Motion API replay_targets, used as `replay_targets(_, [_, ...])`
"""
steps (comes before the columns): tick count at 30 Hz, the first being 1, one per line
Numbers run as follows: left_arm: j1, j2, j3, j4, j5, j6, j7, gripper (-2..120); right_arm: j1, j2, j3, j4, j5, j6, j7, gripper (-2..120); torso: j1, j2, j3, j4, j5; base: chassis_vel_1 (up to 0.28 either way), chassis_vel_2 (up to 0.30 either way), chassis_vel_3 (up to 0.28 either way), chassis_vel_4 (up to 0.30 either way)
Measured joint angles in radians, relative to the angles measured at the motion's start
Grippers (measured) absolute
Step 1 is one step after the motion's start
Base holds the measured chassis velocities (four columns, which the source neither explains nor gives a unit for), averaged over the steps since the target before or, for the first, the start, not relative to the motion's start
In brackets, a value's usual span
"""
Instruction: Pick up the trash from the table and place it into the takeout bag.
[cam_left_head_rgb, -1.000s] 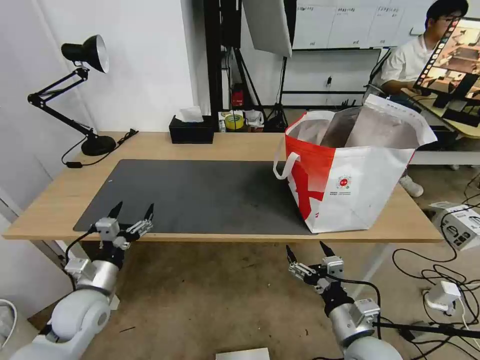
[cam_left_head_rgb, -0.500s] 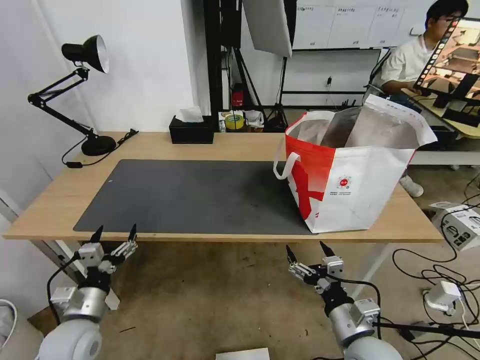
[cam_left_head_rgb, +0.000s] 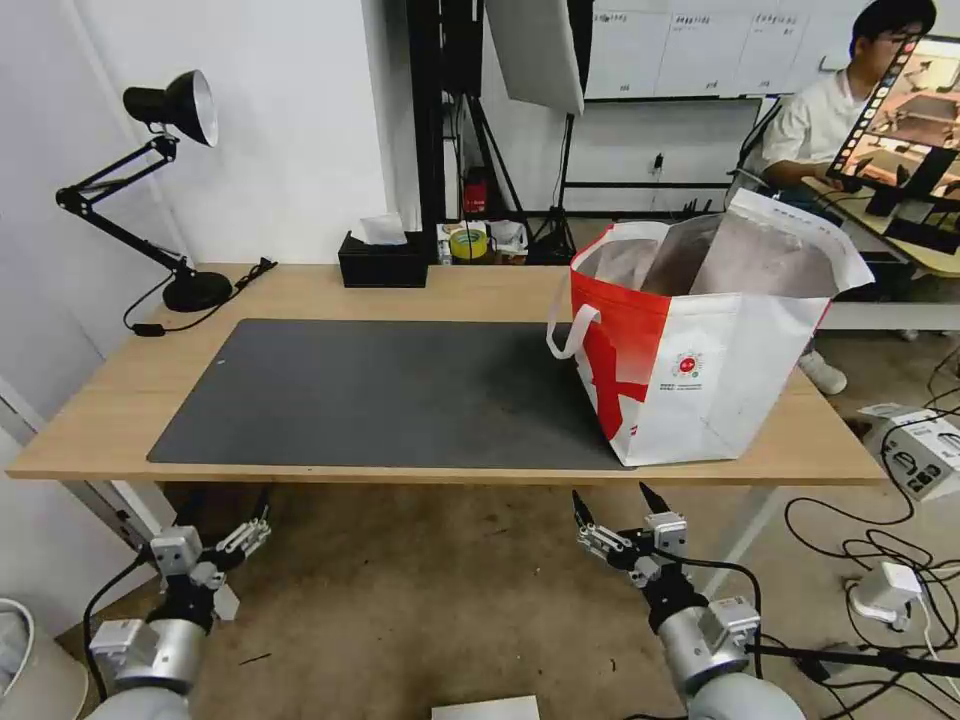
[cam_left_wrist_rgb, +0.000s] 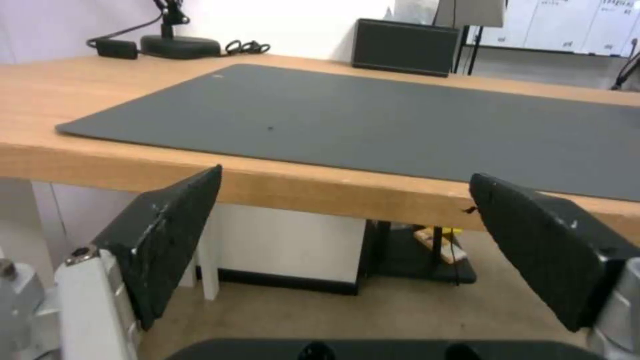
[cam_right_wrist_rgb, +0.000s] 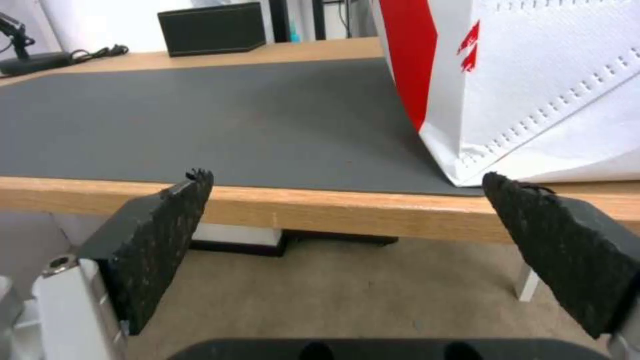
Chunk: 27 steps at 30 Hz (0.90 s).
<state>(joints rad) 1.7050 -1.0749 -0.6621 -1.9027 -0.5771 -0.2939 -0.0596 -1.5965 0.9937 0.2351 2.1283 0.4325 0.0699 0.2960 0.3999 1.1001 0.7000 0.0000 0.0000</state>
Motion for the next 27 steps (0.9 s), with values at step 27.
replay_targets(27, [-0.007,0.001,-0.003,0.003,-0.008,-0.012,0.017,100,0.000,0.000,0.000,0.000,0.000,0.000,0.000,100,0.000,0.000,0.000,-0.0001,0.0000,0.000,0.000,0.000,0.000])
